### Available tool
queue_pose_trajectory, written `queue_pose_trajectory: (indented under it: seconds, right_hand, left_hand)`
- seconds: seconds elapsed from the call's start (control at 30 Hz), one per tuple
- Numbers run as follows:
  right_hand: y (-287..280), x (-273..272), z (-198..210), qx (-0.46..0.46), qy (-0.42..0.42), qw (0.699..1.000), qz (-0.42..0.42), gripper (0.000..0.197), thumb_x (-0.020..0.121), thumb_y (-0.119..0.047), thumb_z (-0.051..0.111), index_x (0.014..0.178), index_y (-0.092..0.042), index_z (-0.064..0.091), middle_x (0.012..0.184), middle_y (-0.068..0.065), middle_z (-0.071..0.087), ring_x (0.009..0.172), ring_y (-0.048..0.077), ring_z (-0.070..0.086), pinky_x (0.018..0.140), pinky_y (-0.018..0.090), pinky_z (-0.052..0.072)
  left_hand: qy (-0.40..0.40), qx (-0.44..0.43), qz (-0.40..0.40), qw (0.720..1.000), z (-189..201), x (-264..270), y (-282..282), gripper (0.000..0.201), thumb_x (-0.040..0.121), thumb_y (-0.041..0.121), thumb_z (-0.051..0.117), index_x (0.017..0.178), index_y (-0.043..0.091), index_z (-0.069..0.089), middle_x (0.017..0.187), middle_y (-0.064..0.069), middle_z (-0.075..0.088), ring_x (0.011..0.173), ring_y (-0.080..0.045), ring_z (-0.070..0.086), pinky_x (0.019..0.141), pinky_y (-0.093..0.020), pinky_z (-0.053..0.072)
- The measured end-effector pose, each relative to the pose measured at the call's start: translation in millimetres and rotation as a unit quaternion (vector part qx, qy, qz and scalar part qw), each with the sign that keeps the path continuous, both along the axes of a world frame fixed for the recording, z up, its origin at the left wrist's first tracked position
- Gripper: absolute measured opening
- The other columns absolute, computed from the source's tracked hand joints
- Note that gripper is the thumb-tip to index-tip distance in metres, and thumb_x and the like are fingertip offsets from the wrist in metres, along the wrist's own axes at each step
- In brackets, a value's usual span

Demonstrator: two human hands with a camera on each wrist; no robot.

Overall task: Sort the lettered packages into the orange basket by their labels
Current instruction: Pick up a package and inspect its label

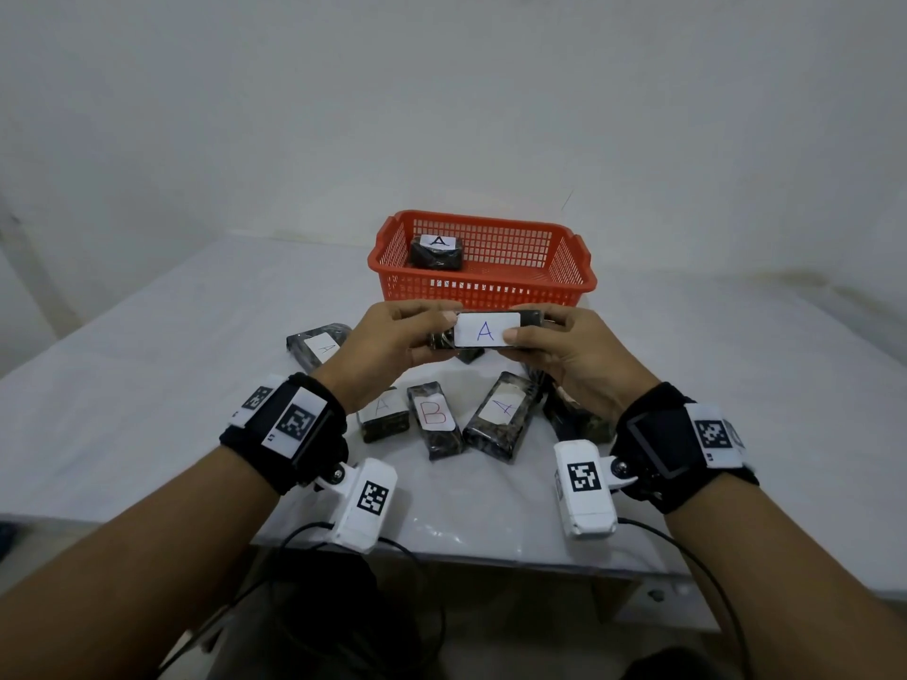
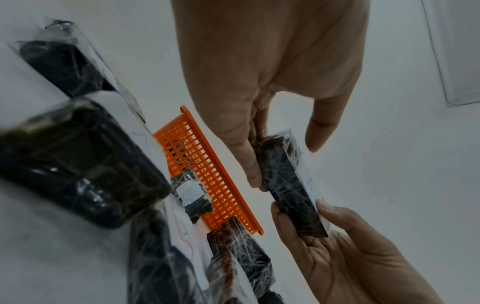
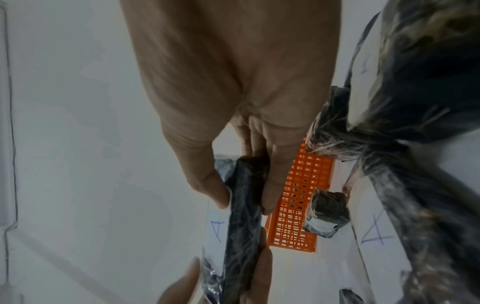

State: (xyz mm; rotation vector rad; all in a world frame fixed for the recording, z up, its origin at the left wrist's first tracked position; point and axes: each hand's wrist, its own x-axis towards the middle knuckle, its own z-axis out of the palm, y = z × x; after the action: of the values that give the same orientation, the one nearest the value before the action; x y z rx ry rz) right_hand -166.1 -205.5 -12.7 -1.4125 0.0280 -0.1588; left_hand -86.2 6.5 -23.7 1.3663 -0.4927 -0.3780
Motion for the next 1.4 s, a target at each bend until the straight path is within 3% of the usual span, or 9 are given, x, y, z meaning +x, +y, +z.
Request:
queue_pose_trajectory:
  seconds: [0.3, 0.43, 0.57, 0.67, 0.8, 0.9, 1.07, 1.27, 1.4]
  right_hand:
    - [-3, 1, 4, 0.017, 0.013, 0.999, -0.025, 0.030, 0.098, 0.004, 0.060, 0.126, 0.016, 0.058, 0.131, 0.034, 0.064, 0.119, 0.038, 0.069, 0.085, 0.036, 0.065]
    - [-2, -1, 5, -0.006, 0.024, 1.000, -0.015, 0.028, 0.096, -0.002, 0.065, 0.120, 0.012, 0.062, 0.124, 0.029, 0.068, 0.106, 0.031, 0.073, 0.075, 0.031, 0.064]
    - [1, -1, 5, -0.021, 0.057, 0.998, -0.002, 0.025, 0.099, -0.015, 0.067, 0.116, 0.003, 0.071, 0.115, 0.021, 0.076, 0.100, 0.032, 0.074, 0.081, 0.035, 0.066]
    - [0, 0, 5, -0.019, 0.060, 0.998, -0.017, 0.016, 0.098, -0.009, 0.068, 0.109, 0.001, 0.073, 0.106, 0.016, 0.078, 0.090, 0.025, 0.076, 0.072, 0.028, 0.065]
    - [-3, 0, 4, -0.017, 0.021, 0.999, -0.026, 0.026, 0.095, -0.002, 0.069, 0.117, 0.011, 0.067, 0.114, 0.019, 0.076, 0.096, 0.025, 0.077, 0.082, 0.031, 0.064]
    - [-3, 0, 1, -0.008, 0.018, 0.999, -0.027, 0.026, 0.094, -0.002, 0.070, 0.117, 0.010, 0.067, 0.115, 0.020, 0.075, 0.099, 0.027, 0.076, 0.087, 0.035, 0.064]
    - [5, 0, -4, -0.016, 0.028, 0.999, -0.026, 0.017, 0.093, -0.013, 0.074, 0.100, 0.002, 0.074, 0.100, 0.014, 0.078, 0.088, 0.021, 0.077, 0.082, 0.032, 0.064]
    - [9, 0, -5, -0.002, 0.014, 1.000, -0.021, 0.030, 0.089, -0.008, 0.077, 0.113, 0.009, 0.070, 0.103, 0.016, 0.078, 0.092, 0.025, 0.077, 0.080, 0.029, 0.064]
    - [9, -2, -8, -0.011, 0.002, 1.000, -0.007, 0.034, 0.085, 0.004, 0.077, 0.117, 0.008, 0.068, 0.111, 0.016, 0.078, 0.103, 0.031, 0.077, 0.090, 0.034, 0.063]
  left_hand:
    - [-0.019, 0.009, -0.004, 1.000, 0, 0, 0, 0.027, 0.096, -0.002, 0.065, 0.122, 0.001, 0.069, 0.120, -0.016, 0.075, 0.111, -0.029, 0.074, 0.094, -0.037, 0.061]
    - [-0.065, 0.045, 0.012, 0.997, -2, 0, 0, 0.033, 0.092, -0.004, 0.070, 0.124, 0.004, 0.070, 0.118, -0.015, 0.077, 0.110, -0.031, 0.074, 0.094, -0.037, 0.061]
    - [-0.115, 0.056, 0.014, 0.992, 0, -3, 0, 0.040, 0.088, -0.007, 0.073, 0.125, 0.006, 0.069, 0.118, -0.011, 0.077, 0.108, -0.022, 0.075, 0.089, -0.027, 0.061]
    - [-0.128, 0.067, 0.003, 0.990, 1, -4, 1, 0.043, 0.086, -0.003, 0.077, 0.126, 0.010, 0.069, 0.119, -0.007, 0.077, 0.113, -0.020, 0.073, 0.098, -0.031, 0.058]
    - [-0.074, 0.057, -0.027, 0.995, -2, -6, -2, 0.030, 0.095, 0.020, 0.072, 0.121, 0.007, 0.071, 0.121, -0.010, 0.076, 0.115, -0.026, 0.072, 0.102, -0.038, 0.058]
    - [-0.046, 0.042, 0.006, 0.998, -3, -6, -4, 0.024, 0.100, 0.011, 0.064, 0.118, -0.004, 0.070, 0.117, -0.017, 0.076, 0.110, -0.032, 0.074, 0.093, -0.036, 0.062]
    - [-0.082, 0.058, 0.018, 0.995, -3, -8, -6, 0.023, 0.097, 0.003, 0.067, 0.119, 0.000, 0.072, 0.113, -0.014, 0.078, 0.106, -0.030, 0.075, 0.093, -0.038, 0.062]
    - [-0.077, 0.041, 0.024, 0.996, -4, -11, -5, 0.022, 0.099, 0.011, 0.065, 0.116, 0.000, 0.074, 0.112, -0.013, 0.078, 0.106, -0.028, 0.075, 0.091, -0.037, 0.063]
    - [-0.076, 0.046, 0.038, 0.995, -5, -8, -5, 0.022, 0.099, 0.011, 0.066, 0.116, 0.000, 0.074, 0.113, -0.013, 0.078, 0.104, -0.027, 0.076, 0.091, -0.039, 0.063]
